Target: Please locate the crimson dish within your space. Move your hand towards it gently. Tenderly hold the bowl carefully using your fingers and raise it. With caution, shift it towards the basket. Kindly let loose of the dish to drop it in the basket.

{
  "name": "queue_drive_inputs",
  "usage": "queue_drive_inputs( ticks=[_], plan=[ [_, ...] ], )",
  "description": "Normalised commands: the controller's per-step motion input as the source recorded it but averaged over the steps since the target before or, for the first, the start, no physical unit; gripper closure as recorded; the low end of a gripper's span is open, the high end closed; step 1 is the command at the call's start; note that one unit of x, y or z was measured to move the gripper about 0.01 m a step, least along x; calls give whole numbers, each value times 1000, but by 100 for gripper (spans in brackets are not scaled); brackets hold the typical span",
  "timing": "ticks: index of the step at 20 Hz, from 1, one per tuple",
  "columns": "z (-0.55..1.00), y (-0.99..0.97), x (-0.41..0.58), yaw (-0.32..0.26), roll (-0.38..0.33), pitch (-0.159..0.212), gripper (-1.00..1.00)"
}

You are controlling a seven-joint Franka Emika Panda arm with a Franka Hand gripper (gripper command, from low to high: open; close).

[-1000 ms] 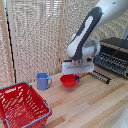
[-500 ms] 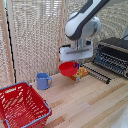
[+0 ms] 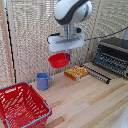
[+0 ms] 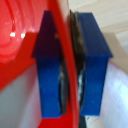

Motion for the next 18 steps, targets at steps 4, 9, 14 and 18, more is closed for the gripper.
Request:
queue_drive_inputs(
  ticks=[4,9,14,18],
  plan=[
    [547,890,-64,0,24,-17,100],
    [482,885,-116,0,33,-64,100],
    [101,895,-50,0,3,-145,100],
    [-191,797,-113,0,-13,-161,100]
  ],
)
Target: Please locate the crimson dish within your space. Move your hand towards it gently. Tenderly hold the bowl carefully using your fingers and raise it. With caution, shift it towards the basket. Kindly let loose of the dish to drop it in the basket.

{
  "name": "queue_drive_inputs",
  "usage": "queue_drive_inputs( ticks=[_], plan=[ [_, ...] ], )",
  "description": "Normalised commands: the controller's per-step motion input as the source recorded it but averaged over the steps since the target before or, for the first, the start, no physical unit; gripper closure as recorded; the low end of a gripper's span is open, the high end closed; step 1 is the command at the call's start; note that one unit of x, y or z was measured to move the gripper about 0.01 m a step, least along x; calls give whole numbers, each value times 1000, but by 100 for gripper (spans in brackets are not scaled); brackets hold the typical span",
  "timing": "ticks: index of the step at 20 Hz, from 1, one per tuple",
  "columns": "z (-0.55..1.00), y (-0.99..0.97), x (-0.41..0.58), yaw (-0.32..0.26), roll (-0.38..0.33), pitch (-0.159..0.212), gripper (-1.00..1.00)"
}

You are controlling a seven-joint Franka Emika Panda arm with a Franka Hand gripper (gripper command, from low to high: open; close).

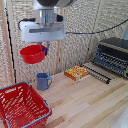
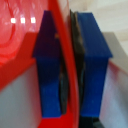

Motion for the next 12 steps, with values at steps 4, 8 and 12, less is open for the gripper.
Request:
queue_drive_inputs(
  ticks=[4,8,12],
  plan=[
    [-441,724,-101,14,-64,-118,100],
    [-476,546,-38,54,-98,-95,100],
    [-491,210,89,77,-145,-80,100]
  ],
)
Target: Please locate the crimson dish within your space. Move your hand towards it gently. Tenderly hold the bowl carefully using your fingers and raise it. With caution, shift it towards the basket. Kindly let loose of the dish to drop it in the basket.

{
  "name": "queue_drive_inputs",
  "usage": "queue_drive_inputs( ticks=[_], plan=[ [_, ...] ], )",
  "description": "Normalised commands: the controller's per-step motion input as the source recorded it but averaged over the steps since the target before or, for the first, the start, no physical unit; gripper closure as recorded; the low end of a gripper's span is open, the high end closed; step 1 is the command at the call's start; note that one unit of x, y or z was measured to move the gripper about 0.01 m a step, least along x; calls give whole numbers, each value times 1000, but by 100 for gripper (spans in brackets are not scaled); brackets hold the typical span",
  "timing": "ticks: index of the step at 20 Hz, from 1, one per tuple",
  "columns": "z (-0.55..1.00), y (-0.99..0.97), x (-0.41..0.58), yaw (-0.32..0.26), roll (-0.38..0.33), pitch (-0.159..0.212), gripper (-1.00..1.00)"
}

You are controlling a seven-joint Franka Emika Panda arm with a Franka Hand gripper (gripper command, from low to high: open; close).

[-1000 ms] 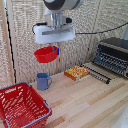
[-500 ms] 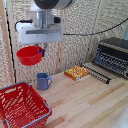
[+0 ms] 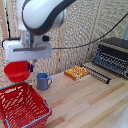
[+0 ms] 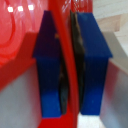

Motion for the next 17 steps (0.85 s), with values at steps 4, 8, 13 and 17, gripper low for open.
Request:
queue_drive_inputs(
  ticks=[4,8,13,17],
  plan=[
    [-234,99,44,42,-88,-102,-100],
    [153,-19,22,31,26,-82,-100],
    [550,-261,258,142,56,-39,-100],
    [534,-313,387,125,17,-179,-100]
  ],
)
